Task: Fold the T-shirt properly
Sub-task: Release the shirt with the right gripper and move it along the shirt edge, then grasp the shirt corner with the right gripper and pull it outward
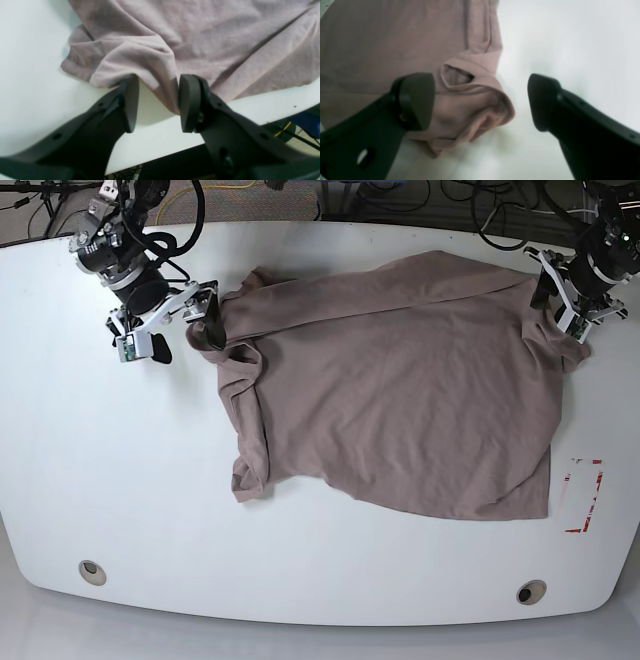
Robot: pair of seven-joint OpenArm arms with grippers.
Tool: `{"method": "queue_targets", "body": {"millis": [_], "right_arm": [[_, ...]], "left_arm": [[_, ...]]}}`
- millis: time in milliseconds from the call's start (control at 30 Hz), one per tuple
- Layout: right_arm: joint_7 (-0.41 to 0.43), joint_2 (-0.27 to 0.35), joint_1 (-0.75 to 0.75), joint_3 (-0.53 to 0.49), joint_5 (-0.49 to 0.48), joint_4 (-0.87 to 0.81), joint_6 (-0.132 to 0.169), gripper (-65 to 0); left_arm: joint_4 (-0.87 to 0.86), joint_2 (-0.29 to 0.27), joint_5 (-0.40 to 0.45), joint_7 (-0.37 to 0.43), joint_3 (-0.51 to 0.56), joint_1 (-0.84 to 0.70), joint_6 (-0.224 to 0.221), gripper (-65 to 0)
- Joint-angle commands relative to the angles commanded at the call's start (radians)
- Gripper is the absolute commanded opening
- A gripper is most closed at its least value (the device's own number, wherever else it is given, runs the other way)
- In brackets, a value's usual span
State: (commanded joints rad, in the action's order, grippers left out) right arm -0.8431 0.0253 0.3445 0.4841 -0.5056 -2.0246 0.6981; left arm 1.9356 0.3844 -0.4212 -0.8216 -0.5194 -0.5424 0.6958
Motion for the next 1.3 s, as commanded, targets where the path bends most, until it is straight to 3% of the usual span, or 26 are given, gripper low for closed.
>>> {"method": "queue_targets", "body": {"millis": [233, 367, 500, 700, 933, 1200, 1300], "right_arm": [[0.032, 0.0, -0.031, -0.209, 0.319, 0.0, -0.005, -10.3], [0.08, -0.005, -0.044, -0.341, 0.534, 0.0, -0.047, -10.3], [0.1, -0.008, -0.068, -0.417, 0.661, 0.018, -0.09, -10.3], [0.1, -0.017, -0.132, -0.428, 0.717, 0.087, -0.124, -10.3], [0.101, -0.017, -0.196, -0.37, 0.71, 0.19, -0.119, -11.7], [0.163, -0.018, -0.218, -0.339, 0.71, 0.29, -0.114, -31.2], [0.164, -0.018, -0.216, -0.339, 0.71, 0.299, -0.114, -33.9]], "left_arm": [[0.0, 0.0, 0.0, 0.002, 0.0, 0.014, 0.002, -39.7], [0.0, 0.0, 0.005, 0.0, -0.002, 0.04, 0.002, -39.7], [0.0, 0.0, 0.006, 0.0, -0.002, 0.043, 0.002, -39.7], [0.0, 0.0, 0.006, 0.0, -0.002, 0.049, 0.002, -39.7], [0.0, 0.0, 0.008, 0.0, -0.002, 0.063, 0.002, -39.7], [0.0, 0.002, 0.008, 0.0, -0.002, 0.064, 0.002, -39.7], [-0.002, 0.002, 0.008, 0.0, -0.002, 0.064, 0.002, -39.7]]}}
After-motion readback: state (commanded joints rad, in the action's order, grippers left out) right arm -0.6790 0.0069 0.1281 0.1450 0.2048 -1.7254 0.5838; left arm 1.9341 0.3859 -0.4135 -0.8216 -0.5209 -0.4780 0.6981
